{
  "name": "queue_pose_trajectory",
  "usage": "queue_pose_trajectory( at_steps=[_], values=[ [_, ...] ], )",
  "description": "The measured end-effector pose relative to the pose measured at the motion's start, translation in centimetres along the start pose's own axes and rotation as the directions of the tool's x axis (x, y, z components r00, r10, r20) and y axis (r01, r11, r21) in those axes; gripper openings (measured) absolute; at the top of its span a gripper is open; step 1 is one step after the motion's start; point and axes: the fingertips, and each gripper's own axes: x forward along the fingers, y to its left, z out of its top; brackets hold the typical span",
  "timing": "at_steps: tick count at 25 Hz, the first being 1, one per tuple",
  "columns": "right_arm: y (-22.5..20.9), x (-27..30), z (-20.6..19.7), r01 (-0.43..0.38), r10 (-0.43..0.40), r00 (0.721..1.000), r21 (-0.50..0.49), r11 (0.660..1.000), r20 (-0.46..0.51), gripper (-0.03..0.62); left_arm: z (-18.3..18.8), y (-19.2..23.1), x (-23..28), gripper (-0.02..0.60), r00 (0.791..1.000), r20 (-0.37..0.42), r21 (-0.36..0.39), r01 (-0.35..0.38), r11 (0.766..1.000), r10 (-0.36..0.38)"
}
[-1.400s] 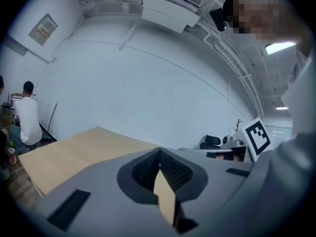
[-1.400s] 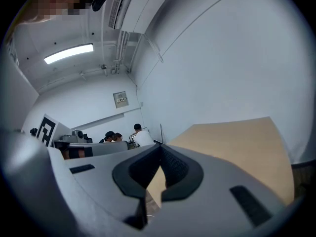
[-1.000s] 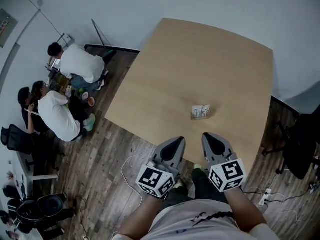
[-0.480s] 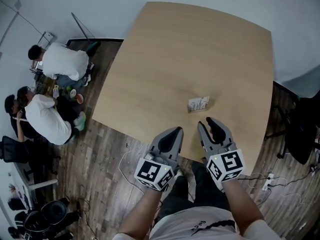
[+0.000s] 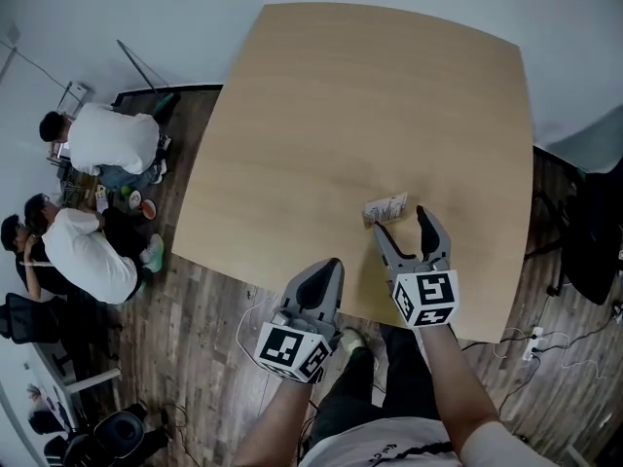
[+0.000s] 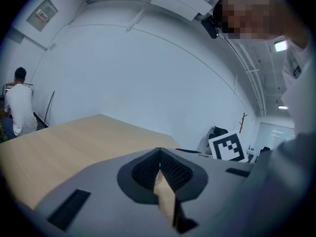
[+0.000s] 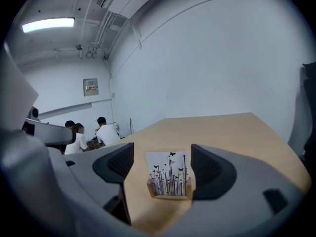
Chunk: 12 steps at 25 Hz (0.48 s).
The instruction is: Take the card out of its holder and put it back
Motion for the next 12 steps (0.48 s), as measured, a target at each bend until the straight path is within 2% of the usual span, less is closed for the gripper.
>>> queue_pose_trajectory(
  at_steps=[4,12],
  values=[
    [-0.2,1.9,-1.5,0.009,-0.010,1.000,-0.028,1.000,-0.024,0.385,-0.7,0.9,-0.1,0.012,1.000,-0.021,-0.006,-0.007,1.000,0.007],
    [-1.0,4.6,-3.8,0.065,-0.067,0.995,-0.039,0.997,-0.068,0.436,-2.5,2.2,0.2,0.012,0.998,-0.059,-0.027,-0.015,1.000,0.013]
  ],
)
